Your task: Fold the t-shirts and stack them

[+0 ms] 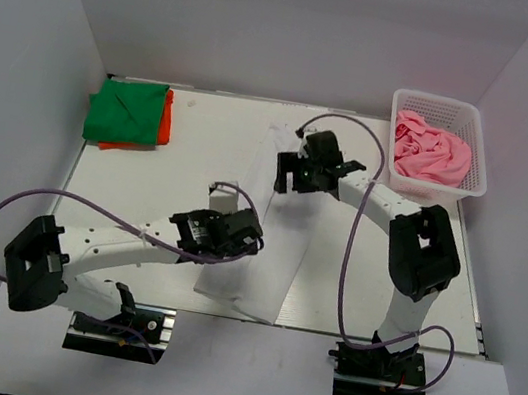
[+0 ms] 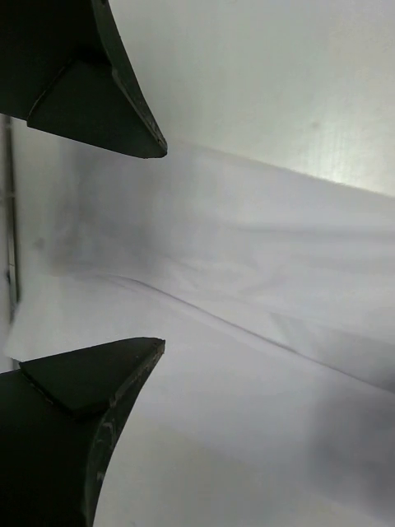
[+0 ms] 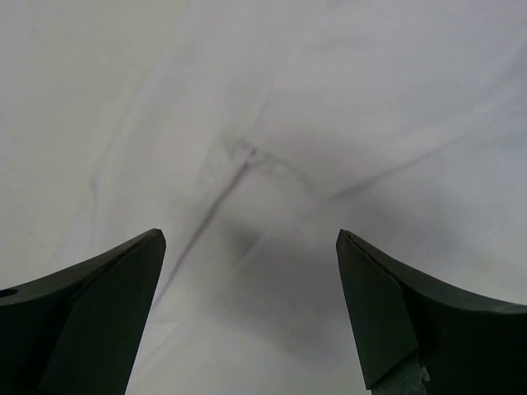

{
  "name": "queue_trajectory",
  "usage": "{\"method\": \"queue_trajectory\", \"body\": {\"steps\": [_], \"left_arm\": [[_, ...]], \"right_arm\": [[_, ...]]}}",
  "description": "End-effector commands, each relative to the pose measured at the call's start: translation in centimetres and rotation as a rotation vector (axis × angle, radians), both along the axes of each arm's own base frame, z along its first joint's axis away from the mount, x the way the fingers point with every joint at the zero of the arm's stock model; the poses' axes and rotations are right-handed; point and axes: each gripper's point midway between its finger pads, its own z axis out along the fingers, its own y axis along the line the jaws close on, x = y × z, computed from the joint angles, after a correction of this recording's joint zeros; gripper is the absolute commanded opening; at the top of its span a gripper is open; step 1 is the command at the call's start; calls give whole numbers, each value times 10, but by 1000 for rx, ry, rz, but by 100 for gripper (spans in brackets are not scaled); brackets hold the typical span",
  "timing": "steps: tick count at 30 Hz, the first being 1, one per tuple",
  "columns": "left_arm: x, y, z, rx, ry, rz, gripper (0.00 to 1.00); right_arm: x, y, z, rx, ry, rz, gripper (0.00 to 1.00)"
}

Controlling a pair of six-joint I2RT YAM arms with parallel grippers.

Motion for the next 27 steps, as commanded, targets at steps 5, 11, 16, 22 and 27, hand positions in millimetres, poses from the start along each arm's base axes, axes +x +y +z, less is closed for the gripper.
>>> {"method": "queue_trajectory", "body": {"steps": [5,11,16,22,27], "left_arm": [[80,4,49,-93,-221,35,100],[112,12,20,-143,-105,53,100],[109,7,-10,-178,41,-29,100],[89,13,2,-229,-8,-98,100],[65,18,-9,-257,27,-111,100]], "right_arm": [[-39,-7,-56,-93,96,-102,90],[-23,-14,-90,-176,166,-179,90],[17,-17,-108,-255,153,-194,90],[33,3,-77,-167,112,-90,90],[0,26,-17,23,28,87,90]]}}
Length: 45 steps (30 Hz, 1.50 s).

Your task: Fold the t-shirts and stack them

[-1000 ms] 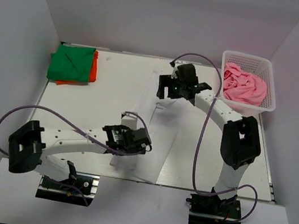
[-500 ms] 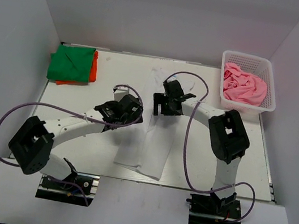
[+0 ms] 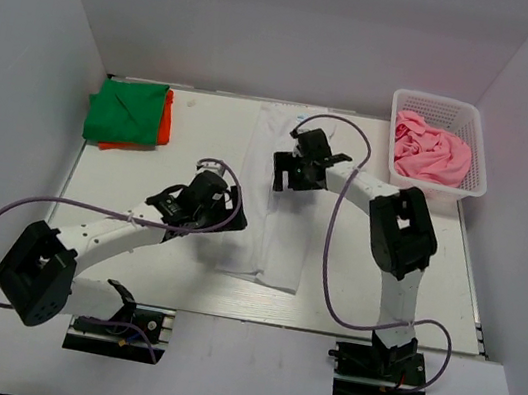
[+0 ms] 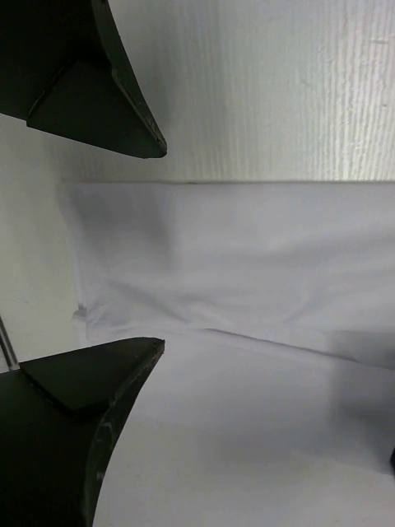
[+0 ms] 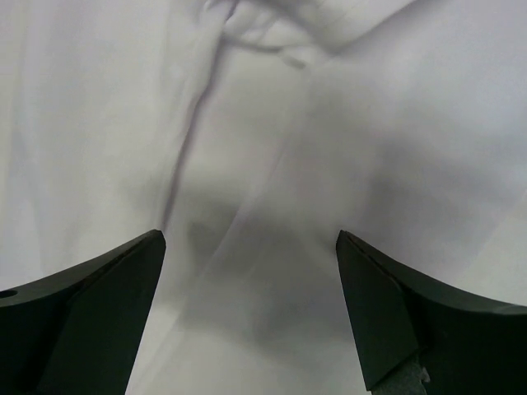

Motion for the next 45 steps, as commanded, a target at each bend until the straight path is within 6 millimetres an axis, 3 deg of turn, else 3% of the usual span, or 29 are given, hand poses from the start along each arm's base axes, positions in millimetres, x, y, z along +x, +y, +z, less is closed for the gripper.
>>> {"method": "queue_trajectory", "body": {"steps": [1,2,4,5,6,7,8,9,10,11,12,14,15,16,20,23,28,33,37,38,43,45], "left_arm": [[-13,-3,-4,-29,27,-29,100],[-18,-3,-9,-33,48,-44,100],[-34,-7,-24,-35,113,-88,100],[-37,-10,-28,-39,135,-102,100],[-45,-7,-37,-33,164,-110,100],[-54,-10,-44,-35,196,-136,100],[-59,-9,-48,-38,214,-146,100],[-68,-7,-56,-39,252,-150,100],[-70,-5,-59,-34,260,-149,100],[-77,-3,-64,-31,281,-155,100],[-77,-3,-64,-31,281,-155,98],[-86,1,-74,-21,303,-154,95],[-86,1,-76,-27,304,-147,94],[-87,1,-76,-33,296,-148,91],[-87,8,-83,-2,298,-129,80],[-93,5,-86,-11,316,-152,74],[-102,11,-93,8,339,-172,68],[-104,12,-93,13,346,-171,51],[-102,11,-93,8,339,-172,35],[-103,9,-92,2,344,-178,30],[-107,10,-89,-10,340,-184,5],[-107,8,-85,-25,334,-192,5]], "right_arm": [[-25,24,75,175,-99,153,90],[-43,15,70,180,-77,151,90],[-55,18,92,263,-106,165,90],[-78,7,77,264,-57,157,90],[-85,6,89,300,-67,145,90],[-91,0,87,301,-54,131,90],[-109,-8,69,282,3,117,90],[-126,-18,70,295,19,97,90],[-145,-28,52,276,75,83,90],[-155,-30,48,293,109,62,90],[-180,-43,34,289,152,56,90],[-202,-43,36,334,196,57,90],[-222,-53,21,325,242,51,90],[-233,-49,26,360,261,84,90],[-270,-59,7,346,379,79,90],[-290,-56,4,373,451,106,90],[-307,-54,-5,384,525,114,90],[-315,-52,-10,382,565,120,76],[-309,-53,-14,354,547,100,53],[-308,-53,-15,351,550,89,41],[-294,-55,-16,324,485,50,21],[-290,-54,-14,325,467,54,14]]}}
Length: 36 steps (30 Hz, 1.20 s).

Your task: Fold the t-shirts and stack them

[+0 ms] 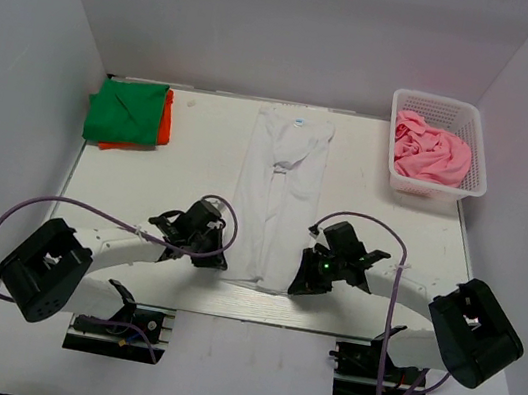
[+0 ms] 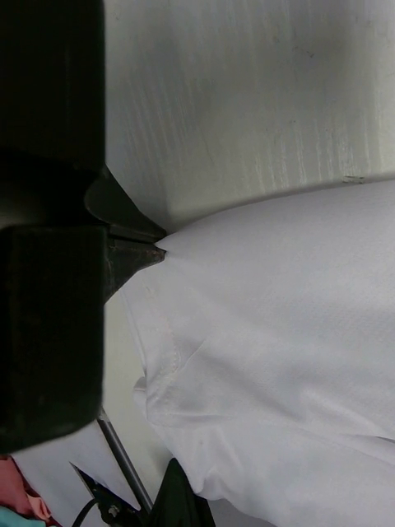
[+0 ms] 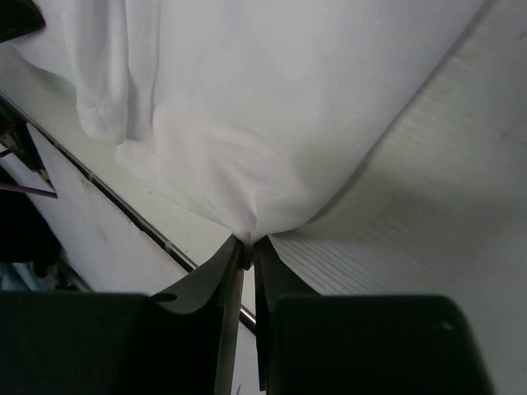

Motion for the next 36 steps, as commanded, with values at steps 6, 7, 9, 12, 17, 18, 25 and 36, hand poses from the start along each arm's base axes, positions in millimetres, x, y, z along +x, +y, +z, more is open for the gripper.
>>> {"method": "queue_trajectory", "body": {"steps": [6,7,9,12,17,18,25,36], "left_arm": [[-22,31,-10,140,72,23,31],[-20,33,-9,151,71,28,41],[-24,36,-10,164,86,28,48],[-33,39,-16,166,117,17,50],[-43,42,-22,157,141,4,45],[-44,37,-20,133,147,-7,42],[-60,32,-20,84,202,-55,0],[-22,-16,60,-152,-45,-156,0]], "right_arm": [[17,1,9,-22,-91,-4,0],[16,1,10,-19,-93,0,0],[15,2,11,-15,-84,4,0],[13,1,9,-12,-79,5,0],[11,4,8,-1,-70,15,0],[11,4,8,-2,-66,15,0],[10,6,10,11,-59,22,0],[47,19,57,56,-327,-14,0]]}}
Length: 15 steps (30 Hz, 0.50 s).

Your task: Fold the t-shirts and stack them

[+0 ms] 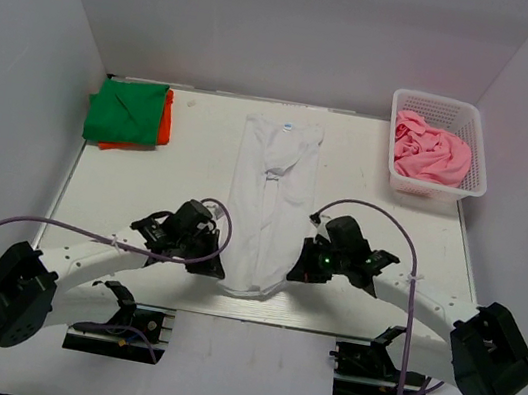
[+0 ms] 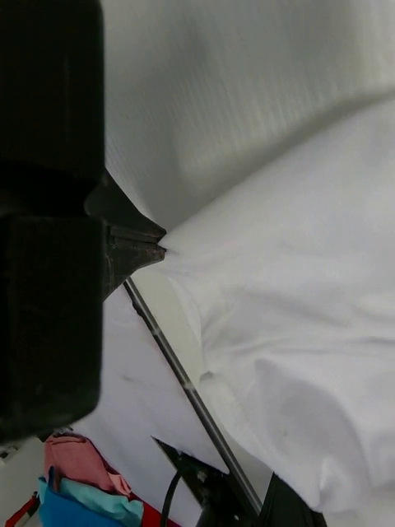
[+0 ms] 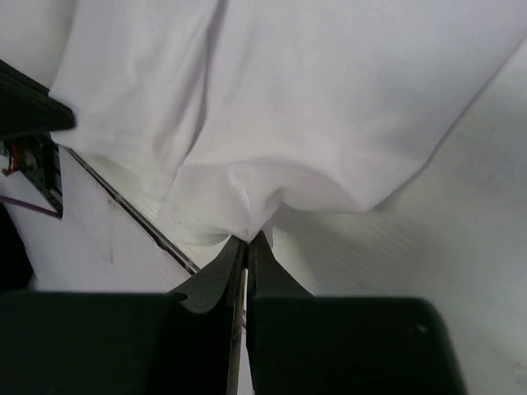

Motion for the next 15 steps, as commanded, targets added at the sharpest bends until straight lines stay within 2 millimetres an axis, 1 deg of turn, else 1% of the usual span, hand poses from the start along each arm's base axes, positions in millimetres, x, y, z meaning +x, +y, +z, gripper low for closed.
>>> {"method": "queue_trajectory", "body": {"steps": [1,2,3,4,5,6,7,8,9,10,11,12,13,14,15], "left_arm": [[24,-22,32,-75,-116,-39,0],[34,-25,39,-69,-150,-30,0],[43,-29,46,-65,-166,-20,0],[45,-27,42,-49,-166,-10,0],[58,-28,53,-54,-197,29,0],[68,-27,54,-50,-205,68,0],[78,-29,65,-57,-241,101,0],[90,-25,67,-29,-270,148,0],[96,-26,69,-24,-274,179,0],[106,-27,80,-19,-292,207,0],[117,-20,83,25,-317,263,0],[127,-16,80,60,-303,315,0],[139,-18,94,65,-333,340,0],[147,-9,93,117,-340,392,0],[154,-6,94,134,-340,421,0]], "right_arm": [[35,15,33,39,-157,-26,0],[42,15,35,31,-172,-54,0],[50,20,46,54,-198,-63,0],[57,20,50,52,-220,-81,0],[63,20,50,43,-230,-111,0],[73,23,60,60,-265,-128,0],[84,23,66,48,-291,-165,0],[93,20,66,24,-313,-205,0],[104,19,75,19,-344,-241,0],[110,19,75,8,-351,-256,0],[117,24,85,20,-367,-259,0],[129,16,85,-22,-397,-305,0],[133,16,83,-37,-397,-307,0],[143,19,98,-25,-426,-320,0],[149,13,90,-78,-427,-335,0]]}}
